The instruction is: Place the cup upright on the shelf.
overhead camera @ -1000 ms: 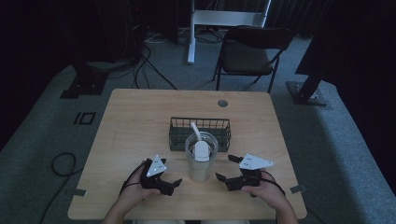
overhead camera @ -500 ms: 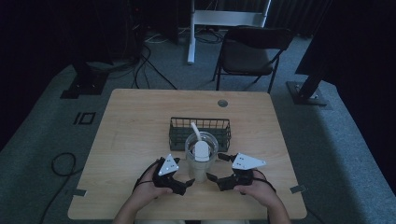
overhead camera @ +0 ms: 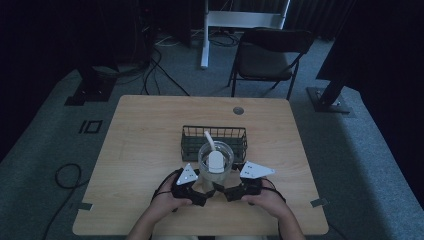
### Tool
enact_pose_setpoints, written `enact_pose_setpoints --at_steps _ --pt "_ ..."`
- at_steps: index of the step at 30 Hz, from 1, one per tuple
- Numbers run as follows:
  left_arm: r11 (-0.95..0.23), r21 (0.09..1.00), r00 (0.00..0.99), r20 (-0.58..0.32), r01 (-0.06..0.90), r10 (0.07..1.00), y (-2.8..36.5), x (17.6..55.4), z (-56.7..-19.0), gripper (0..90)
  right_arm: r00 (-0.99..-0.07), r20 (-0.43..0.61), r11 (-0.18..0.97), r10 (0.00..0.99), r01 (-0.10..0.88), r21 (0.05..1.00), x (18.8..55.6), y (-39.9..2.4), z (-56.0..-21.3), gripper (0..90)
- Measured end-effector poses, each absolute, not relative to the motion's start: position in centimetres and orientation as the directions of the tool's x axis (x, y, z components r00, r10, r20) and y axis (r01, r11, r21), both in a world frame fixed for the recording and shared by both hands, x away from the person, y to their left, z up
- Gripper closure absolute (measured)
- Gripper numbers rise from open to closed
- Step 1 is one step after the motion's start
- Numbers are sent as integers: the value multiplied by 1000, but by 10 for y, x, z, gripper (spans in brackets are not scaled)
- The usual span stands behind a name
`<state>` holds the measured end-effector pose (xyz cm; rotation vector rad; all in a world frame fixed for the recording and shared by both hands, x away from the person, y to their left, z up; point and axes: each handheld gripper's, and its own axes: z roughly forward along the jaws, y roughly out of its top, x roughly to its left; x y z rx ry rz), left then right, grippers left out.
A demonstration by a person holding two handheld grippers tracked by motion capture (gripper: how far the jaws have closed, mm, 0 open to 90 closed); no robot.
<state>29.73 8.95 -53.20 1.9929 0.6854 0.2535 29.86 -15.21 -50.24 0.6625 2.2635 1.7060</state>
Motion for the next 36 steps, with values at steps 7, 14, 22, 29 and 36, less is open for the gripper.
enact_pose_setpoints --at_steps 7,14,22,29,36 --pt "-347 864 821 -123 365 558 85 299 -535 71 -873 93 195 478 209 958 301 -148 -509 105" --pt "-343 868 822 -120 359 556 81 299 -539 118 -880 73 210 469 192 959 304 -145 -509 92" --pt "-356 869 827 -100 343 553 79 299 -541 117 -891 36 212 453 147 966 307 -143 -504 87" --pt "-376 870 831 -65 318 553 76 300 -540 118 -900 29 199 435 128 972 310 -141 -505 82" --pt "-371 877 835 -58 305 548 77 300 -541 118 -901 21 206 433 122 971 311 -141 -504 83"
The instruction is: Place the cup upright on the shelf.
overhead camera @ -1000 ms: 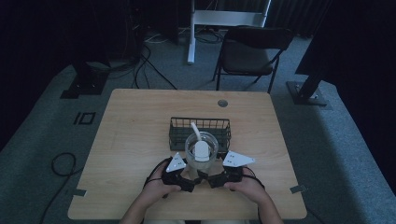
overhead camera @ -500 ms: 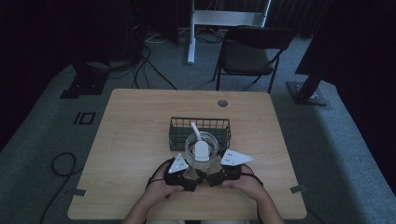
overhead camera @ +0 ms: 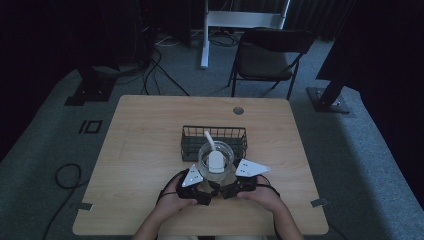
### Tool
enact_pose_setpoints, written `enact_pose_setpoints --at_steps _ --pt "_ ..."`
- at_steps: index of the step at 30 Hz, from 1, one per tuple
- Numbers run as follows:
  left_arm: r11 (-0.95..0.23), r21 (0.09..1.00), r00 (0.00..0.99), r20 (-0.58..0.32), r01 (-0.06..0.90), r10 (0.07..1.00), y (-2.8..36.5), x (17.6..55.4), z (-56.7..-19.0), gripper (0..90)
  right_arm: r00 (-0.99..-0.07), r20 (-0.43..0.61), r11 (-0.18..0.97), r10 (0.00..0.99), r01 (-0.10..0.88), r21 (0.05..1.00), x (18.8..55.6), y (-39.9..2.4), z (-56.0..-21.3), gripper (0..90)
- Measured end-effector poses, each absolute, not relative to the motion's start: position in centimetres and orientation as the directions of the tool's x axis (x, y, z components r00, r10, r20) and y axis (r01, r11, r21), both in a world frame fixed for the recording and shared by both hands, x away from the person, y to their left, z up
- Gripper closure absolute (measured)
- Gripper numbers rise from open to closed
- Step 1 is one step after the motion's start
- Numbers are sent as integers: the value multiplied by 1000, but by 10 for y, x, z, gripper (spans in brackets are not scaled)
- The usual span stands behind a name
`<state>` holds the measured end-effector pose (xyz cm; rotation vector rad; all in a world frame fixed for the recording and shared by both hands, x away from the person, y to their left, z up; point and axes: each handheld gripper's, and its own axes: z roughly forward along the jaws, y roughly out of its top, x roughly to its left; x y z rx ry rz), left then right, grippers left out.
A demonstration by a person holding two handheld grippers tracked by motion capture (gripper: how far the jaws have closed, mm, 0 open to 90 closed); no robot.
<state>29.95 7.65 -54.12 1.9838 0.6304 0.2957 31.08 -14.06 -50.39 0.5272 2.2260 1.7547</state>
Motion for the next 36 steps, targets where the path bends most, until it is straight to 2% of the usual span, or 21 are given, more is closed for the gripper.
enact_pose_setpoints --at_steps 19,32,36 --pt "-402 877 857 -20 262 515 77 303 -539 119 -905 10 206 426 108 973 311 -140 -503 84" --pt "-365 887 870 -76 283 488 79 308 -533 119 -886 37 171 462 130 977 310 -137 -502 84" --pt "-381 888 873 -45 259 486 79 311 -526 118 -881 41 165 471 134 977 311 -137 -499 84"
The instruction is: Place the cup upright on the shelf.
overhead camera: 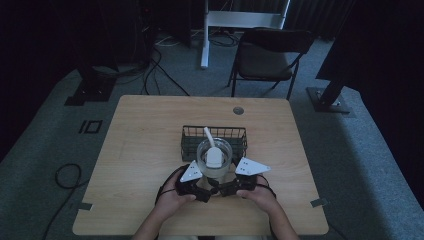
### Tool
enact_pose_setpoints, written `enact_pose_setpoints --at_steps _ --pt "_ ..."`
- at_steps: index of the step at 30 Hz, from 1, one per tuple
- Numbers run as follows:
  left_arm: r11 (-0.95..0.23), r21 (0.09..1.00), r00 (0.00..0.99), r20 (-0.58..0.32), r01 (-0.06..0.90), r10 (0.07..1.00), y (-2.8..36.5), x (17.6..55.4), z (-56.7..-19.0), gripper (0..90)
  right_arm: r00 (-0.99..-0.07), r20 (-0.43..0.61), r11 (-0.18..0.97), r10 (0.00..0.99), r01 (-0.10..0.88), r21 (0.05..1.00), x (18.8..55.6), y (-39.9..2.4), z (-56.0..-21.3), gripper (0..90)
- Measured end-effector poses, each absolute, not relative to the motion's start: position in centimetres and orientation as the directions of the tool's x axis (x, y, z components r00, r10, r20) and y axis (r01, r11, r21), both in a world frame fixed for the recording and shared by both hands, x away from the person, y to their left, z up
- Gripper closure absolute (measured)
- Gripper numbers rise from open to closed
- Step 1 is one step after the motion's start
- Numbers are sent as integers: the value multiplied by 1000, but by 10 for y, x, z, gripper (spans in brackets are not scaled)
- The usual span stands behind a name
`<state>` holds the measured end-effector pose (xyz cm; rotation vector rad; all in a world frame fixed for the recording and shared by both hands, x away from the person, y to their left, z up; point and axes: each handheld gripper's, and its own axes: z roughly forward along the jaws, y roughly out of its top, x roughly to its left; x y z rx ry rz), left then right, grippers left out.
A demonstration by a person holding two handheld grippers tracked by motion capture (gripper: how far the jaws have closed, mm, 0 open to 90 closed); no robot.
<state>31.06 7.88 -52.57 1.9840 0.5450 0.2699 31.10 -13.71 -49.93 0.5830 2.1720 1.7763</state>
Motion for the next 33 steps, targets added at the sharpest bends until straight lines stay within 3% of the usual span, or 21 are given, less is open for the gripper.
enact_pose_setpoints --at_steps 18,33 --pt "-385 899 882 -2 208 472 81 326 -479 117 -880 24 111 474 87 990 323 -138 -462 84" --pt "-392 905 889 35 165 456 84 359 -433 116 -871 -32 109 490 25 994 350 -134 -420 84"
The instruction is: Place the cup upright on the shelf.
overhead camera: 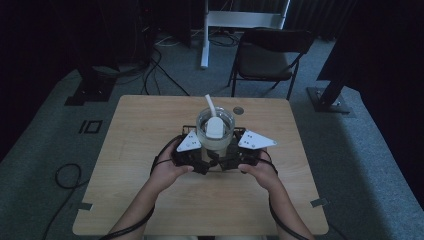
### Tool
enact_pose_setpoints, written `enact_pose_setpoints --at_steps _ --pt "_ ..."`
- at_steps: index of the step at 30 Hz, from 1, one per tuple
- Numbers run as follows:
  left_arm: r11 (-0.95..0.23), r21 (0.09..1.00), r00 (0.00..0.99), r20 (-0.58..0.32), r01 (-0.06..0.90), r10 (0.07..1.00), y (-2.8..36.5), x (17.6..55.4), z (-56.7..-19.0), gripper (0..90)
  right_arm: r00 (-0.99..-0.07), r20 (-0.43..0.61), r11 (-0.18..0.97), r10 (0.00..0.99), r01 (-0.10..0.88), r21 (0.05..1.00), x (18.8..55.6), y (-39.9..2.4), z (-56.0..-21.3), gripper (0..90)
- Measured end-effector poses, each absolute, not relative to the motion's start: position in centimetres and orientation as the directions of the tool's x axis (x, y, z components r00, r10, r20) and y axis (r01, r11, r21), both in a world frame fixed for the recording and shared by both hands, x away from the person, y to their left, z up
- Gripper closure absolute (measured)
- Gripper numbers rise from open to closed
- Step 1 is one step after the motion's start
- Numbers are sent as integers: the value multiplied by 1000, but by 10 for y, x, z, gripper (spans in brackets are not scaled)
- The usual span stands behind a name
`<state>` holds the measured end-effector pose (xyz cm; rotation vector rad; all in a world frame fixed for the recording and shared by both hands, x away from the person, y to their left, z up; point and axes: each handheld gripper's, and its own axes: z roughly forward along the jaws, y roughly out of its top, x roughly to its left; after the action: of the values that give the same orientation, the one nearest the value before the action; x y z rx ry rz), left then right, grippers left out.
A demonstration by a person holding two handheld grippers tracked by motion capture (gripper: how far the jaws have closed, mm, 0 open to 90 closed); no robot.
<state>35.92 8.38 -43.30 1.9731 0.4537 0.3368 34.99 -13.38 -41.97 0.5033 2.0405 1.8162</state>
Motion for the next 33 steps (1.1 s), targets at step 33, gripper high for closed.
enact_pose_setpoints --at_steps 33 --pt "-389 909 893 42 152 448 81 435 -403 115 -850 -40 134 525 36 990 421 -133 -384 84"
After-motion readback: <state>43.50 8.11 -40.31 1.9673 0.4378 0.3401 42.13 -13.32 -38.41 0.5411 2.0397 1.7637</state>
